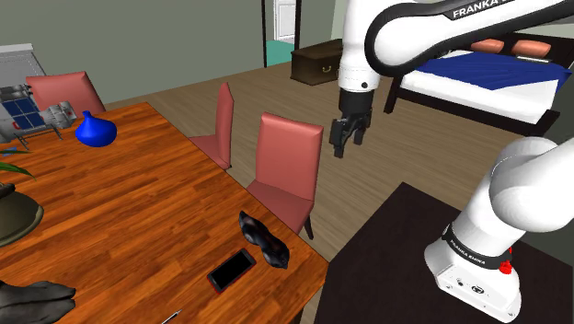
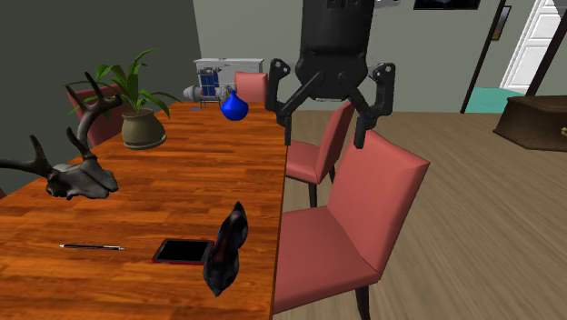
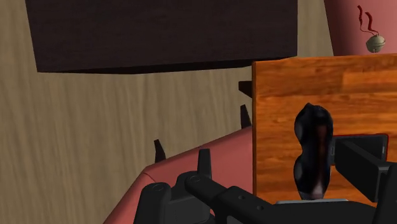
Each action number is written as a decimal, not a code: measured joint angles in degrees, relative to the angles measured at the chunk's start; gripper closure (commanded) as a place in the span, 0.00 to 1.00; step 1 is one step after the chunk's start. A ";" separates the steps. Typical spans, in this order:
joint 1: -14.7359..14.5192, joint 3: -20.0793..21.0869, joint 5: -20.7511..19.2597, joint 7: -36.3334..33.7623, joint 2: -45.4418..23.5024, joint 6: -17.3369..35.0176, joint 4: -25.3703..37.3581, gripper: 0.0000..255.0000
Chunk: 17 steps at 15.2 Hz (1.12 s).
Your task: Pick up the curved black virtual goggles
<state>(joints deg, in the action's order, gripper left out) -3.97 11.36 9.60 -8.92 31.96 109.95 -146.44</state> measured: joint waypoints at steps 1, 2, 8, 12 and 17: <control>-0.17 0.67 0.24 -0.55 -1.28 1.89 -0.59 0.00; -0.21 1.38 0.32 -1.20 -3.35 3.58 -0.15 0.00; -1.31 6.72 0.50 -7.09 -15.67 14.75 1.16 0.00; -1.23 9.00 -1.85 -10.94 -24.74 21.37 3.40 0.00; -2.26 10.74 -7.12 -17.69 -36.31 27.87 7.88 0.00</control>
<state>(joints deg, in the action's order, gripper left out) -6.23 22.10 2.48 -26.62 -4.35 137.82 -138.56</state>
